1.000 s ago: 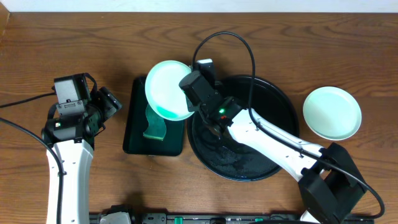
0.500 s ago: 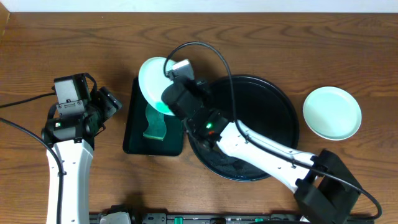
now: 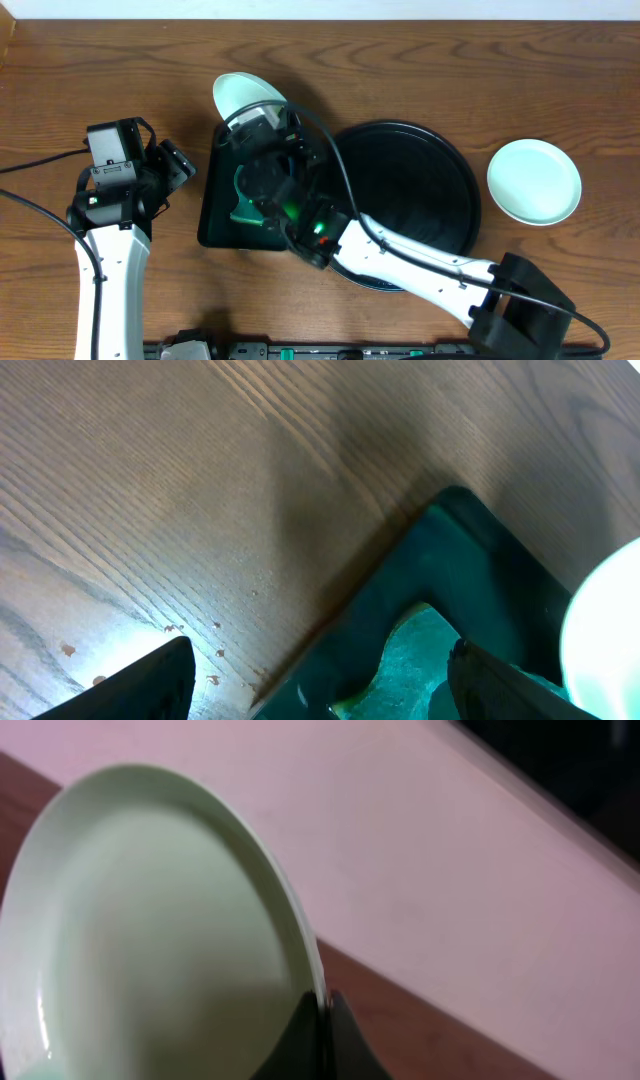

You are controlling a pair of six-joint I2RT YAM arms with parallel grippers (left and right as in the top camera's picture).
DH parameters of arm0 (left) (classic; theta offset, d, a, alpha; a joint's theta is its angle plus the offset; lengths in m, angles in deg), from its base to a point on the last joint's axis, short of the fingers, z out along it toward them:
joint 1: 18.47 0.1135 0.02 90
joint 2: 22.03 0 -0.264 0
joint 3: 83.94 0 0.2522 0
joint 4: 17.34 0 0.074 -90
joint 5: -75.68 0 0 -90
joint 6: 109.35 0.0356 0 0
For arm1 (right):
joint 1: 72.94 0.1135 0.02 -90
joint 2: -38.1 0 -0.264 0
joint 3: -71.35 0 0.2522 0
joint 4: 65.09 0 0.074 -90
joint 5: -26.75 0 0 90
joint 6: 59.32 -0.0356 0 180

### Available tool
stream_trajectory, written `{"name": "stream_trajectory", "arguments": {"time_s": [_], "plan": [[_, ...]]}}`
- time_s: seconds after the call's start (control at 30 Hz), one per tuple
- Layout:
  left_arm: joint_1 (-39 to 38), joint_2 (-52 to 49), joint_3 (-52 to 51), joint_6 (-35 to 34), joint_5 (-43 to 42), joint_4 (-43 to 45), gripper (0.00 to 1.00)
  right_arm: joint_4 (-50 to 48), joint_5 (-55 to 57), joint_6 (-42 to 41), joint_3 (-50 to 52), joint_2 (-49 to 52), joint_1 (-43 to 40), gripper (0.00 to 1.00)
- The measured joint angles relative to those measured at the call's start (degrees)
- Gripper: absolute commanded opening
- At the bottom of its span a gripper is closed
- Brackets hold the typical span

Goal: Clean dirty plates on tray and stack at the side
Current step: 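Hold the plate tilted upright over the dark green tray to drain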

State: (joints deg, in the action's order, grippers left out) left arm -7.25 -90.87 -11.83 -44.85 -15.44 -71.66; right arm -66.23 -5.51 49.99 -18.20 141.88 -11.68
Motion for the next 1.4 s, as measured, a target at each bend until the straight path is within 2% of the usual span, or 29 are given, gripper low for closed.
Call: {"name": "stream_trajectory", "arguments": {"time_s": [0.3,0.7,0.93,1.4], "plan": [[0.0,0.0,0.0,0.0,0.0,0.0,0.81,-14.2,7.4,18.0,0.0,0.0,4.5,0.01],[0.0,0.0,0.0,0.0,0.0,0.0,0.81,-22.6,10.4,33.5,0.0,0.0,8.8,0.01],[0.0,0.0,0.0,0.0,0.0,0.0,0.81,-23.5,11.0,37.1,0.0,0.0,9.4,0.01],[0.0,0.0,0.0,0.0,0.0,0.0,0.81,-23.6,11.2,38.0,0.0,0.0,9.4,0.01]]}}
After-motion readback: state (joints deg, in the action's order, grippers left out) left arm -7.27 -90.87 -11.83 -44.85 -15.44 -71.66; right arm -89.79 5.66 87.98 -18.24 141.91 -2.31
